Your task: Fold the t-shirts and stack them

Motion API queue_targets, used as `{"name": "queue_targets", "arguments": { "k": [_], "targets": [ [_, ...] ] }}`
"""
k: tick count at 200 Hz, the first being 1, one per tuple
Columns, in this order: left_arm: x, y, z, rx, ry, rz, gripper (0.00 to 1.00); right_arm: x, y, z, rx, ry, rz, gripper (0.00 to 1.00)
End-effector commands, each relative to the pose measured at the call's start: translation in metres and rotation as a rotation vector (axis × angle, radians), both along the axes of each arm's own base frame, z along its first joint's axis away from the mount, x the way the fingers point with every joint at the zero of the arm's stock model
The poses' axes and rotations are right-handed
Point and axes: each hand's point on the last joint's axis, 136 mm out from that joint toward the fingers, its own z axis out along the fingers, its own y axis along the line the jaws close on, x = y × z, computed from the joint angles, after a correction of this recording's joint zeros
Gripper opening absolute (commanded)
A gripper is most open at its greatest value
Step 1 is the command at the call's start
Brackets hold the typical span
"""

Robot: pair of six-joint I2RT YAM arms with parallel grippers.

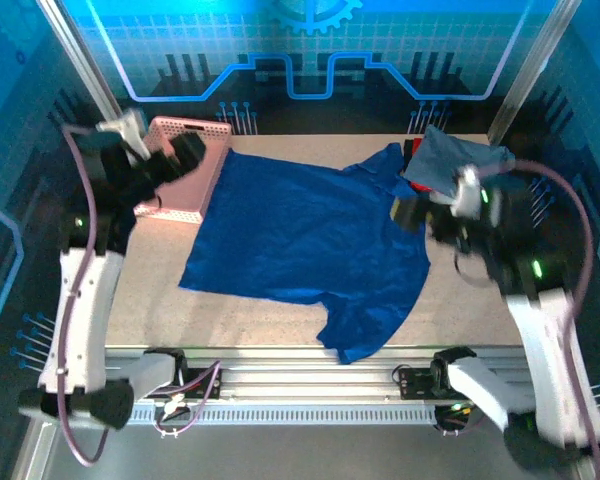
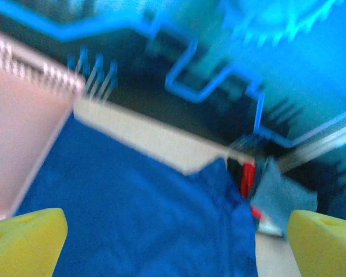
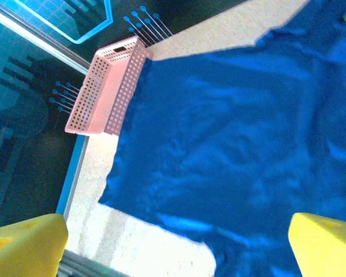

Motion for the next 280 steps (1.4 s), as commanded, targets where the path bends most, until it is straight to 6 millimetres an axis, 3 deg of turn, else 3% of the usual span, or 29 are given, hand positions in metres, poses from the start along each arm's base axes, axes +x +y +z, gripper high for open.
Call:
{"name": "queue_targets", "arguments": {
  "k": [1,16,32,56,79,93,124,168,214,248,280],
  "targets": [
    [-0.013,-0.03,-0.117,-0.071,0.33,-0.083,0.99,-0.023,-0.017,-0.117,-0.073,0.37,-0.11,0.97],
    [-0.018,-0.038,-0.154,-0.031,0.402,-0.095,0.99,-0.025,-0.022,-0.151,-0.102,0.437,-0.135,0.95],
    [-0.014,-0.042,-0.191,-0.014,0.476,-0.097,0.96,-0.013,-0.021,-0.183,-0.109,0.498,-0.144,0.89],
    [-0.005,-0.048,-0.238,-0.028,0.57,-0.088,0.9,0.009,-0.036,-0.229,-0.167,0.586,-0.249,0.65],
    [0.006,-0.05,-0.28,-0.044,0.657,-0.065,0.71,0.028,-0.052,-0.259,-0.224,0.645,-0.339,0.45],
    [0.008,-0.042,-0.304,-0.033,0.726,0.001,0.57,0.037,-0.063,-0.277,-0.227,0.682,-0.384,0.38],
    [0.012,-0.025,-0.339,-0.027,0.816,0.127,0.51,0.057,-0.082,-0.295,-0.279,0.763,-0.427,0.33],
    [0.023,-0.016,-0.362,-0.022,0.843,0.203,0.51,0.098,-0.095,-0.311,-0.337,0.827,-0.434,0.32],
    [0.032,-0.015,-0.362,-0.028,0.842,0.228,0.53,0.149,-0.108,-0.325,-0.371,0.863,-0.441,0.32],
    [0.031,-0.01,-0.36,-0.014,0.854,0.251,0.59,0.191,-0.11,-0.333,-0.391,0.88,-0.432,0.31],
    [0.028,-0.005,-0.34,-0.035,0.82,0.258,0.77,0.238,-0.112,-0.32,-0.419,0.811,-0.415,0.32]
  ]
}}
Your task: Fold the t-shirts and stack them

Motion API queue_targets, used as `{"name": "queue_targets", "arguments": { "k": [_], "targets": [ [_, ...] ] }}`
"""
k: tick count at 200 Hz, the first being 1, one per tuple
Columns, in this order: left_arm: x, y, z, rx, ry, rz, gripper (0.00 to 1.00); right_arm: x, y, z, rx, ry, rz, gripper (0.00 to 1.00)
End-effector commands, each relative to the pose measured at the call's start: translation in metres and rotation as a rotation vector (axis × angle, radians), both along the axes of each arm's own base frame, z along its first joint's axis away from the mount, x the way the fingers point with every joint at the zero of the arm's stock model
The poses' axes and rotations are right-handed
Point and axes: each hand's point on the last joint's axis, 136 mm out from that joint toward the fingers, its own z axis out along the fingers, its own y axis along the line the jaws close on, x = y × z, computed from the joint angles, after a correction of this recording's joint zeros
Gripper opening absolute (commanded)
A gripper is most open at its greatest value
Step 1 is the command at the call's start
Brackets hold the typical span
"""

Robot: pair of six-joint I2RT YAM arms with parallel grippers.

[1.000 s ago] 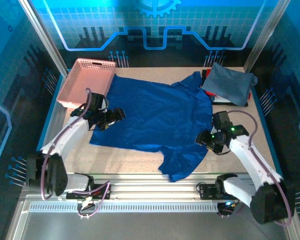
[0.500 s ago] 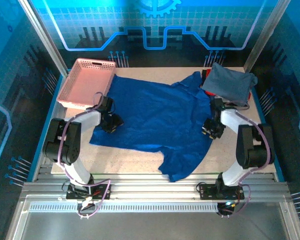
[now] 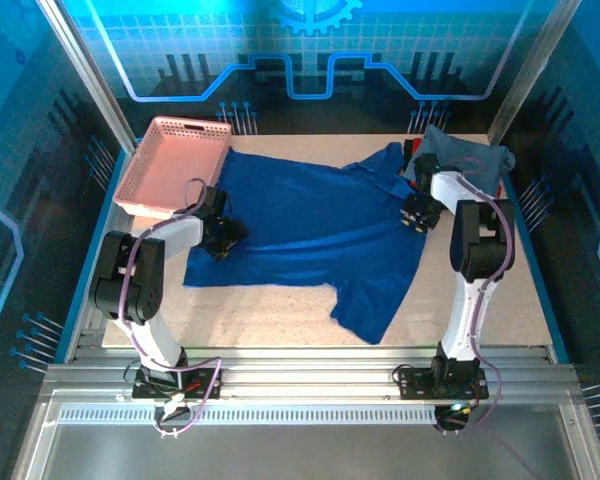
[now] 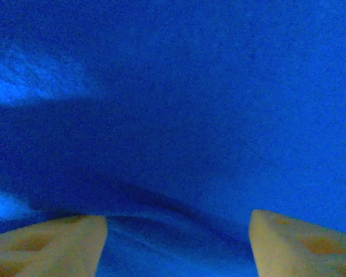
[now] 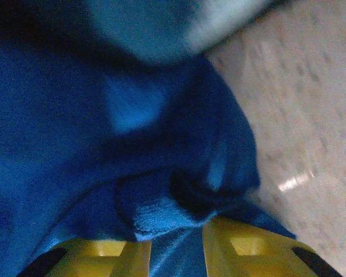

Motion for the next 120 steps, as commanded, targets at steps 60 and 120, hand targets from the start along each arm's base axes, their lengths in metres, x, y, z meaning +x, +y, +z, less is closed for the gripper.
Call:
{"name": "queue_targets", "arguments": {
  "k": [60,120],
  "targets": [
    [-0.011,0.003,0.116,-0.067,-0.191,-0.005,0.93,0.026,0.044,0.066,0.134,-0.165,0.237,0.65],
    [-0.095,0.046,0.117,0.0,-0.061,0.0,0.99,-0.125,0.099,0.165,0.351,-0.26,0.29,0.82]
  ]
}}
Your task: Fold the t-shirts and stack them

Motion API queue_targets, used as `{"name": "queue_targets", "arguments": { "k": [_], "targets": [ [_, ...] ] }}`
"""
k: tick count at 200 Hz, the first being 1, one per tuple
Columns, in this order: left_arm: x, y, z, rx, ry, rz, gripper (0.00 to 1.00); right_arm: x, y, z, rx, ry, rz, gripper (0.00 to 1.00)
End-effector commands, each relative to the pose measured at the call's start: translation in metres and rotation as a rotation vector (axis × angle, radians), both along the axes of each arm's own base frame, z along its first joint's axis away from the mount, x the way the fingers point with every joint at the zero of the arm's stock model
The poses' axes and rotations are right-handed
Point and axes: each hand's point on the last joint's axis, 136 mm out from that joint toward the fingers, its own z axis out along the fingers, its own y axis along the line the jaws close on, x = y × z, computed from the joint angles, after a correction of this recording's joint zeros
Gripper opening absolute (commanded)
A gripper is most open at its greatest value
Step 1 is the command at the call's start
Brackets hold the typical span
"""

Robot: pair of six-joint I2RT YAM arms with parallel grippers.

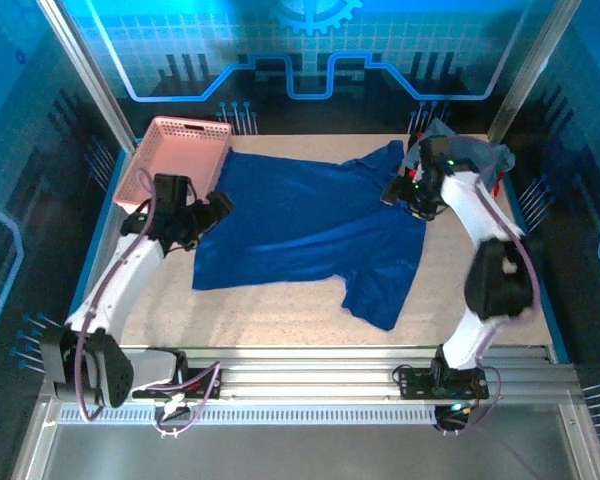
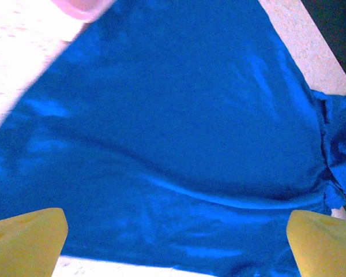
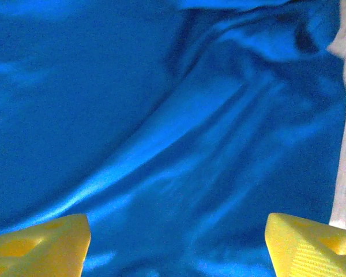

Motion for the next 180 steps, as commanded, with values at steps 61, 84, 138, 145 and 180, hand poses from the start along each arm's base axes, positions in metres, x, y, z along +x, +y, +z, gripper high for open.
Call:
{"name": "queue_targets", "arguments": {
  "k": [61,84,138,145,180],
  "targets": [
    [-0.079,0.034,-0.12,-0.005,0.408,0.01,0.88,-0.22,0.03,-0.038,0.212,0.244,-0.013,0.8],
    [-0.083,0.035,-0.145,-0.03,0.45,0.027,0.83,-0.235,0.03,-0.062,0.227,0.274,-0.036,0.79],
    [-0.081,0.042,-0.173,-0.037,0.487,0.078,0.71,-0.242,0.029,-0.098,0.207,0.332,-0.039,0.78],
    [-0.08,0.044,-0.176,-0.035,0.487,0.088,0.68,-0.24,0.029,-0.1,0.209,0.33,-0.038,0.78],
    [-0.06,0.042,-0.185,-0.089,0.446,0.119,0.44,-0.239,0.033,-0.107,0.218,0.358,-0.022,0.75]
  ]
}}
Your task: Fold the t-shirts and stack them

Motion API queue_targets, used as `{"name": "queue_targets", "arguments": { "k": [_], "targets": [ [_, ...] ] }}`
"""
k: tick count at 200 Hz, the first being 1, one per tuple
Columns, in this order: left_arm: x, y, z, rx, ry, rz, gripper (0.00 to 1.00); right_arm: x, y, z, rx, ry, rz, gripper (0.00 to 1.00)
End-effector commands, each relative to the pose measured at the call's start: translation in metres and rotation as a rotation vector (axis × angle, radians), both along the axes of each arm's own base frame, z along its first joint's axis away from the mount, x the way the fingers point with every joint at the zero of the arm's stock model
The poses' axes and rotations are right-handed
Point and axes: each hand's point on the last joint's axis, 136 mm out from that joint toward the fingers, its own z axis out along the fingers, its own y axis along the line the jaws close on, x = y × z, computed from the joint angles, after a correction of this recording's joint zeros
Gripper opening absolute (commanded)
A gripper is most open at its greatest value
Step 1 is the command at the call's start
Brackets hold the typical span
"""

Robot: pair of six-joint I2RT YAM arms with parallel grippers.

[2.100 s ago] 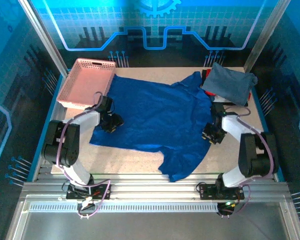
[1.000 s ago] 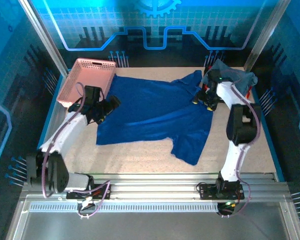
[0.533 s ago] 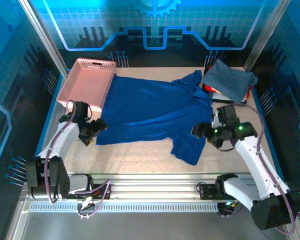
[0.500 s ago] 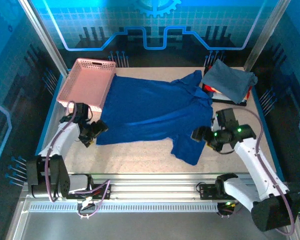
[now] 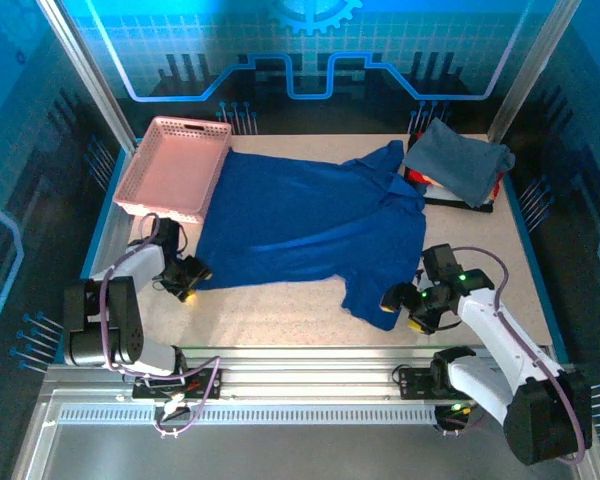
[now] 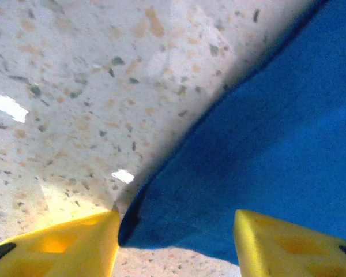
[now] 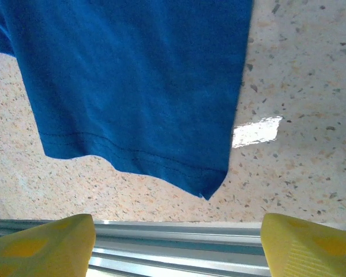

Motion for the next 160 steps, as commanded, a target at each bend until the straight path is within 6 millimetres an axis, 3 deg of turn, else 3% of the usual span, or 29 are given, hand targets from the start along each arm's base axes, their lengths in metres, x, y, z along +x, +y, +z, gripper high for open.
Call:
{"name": "queue_targets", "arguments": {
  "k": [1,34,71,137,160],
  "targets": [
    [0.023,-0.004,-0.011,-0.044,-0.072,0.029,0.43,0.0,0.007,-0.004,0.025,0.008,0.023,0.75],
    [0.033,-0.015,-0.021,-0.119,-0.089,0.032,0.17,-0.005,0.016,-0.011,0.063,0.047,0.037,0.74],
    [0.032,-0.018,-0.018,-0.137,-0.107,0.03,0.04,-0.015,0.018,-0.025,0.038,0.107,0.048,0.69],
    [0.031,-0.022,-0.009,-0.152,-0.135,0.022,0.01,-0.014,0.037,-0.039,0.033,0.151,0.107,0.58],
    [0.027,-0.023,-0.008,-0.159,-0.14,0.023,0.0,-0.018,0.036,-0.051,0.002,0.189,0.118,0.44]
  ]
}}
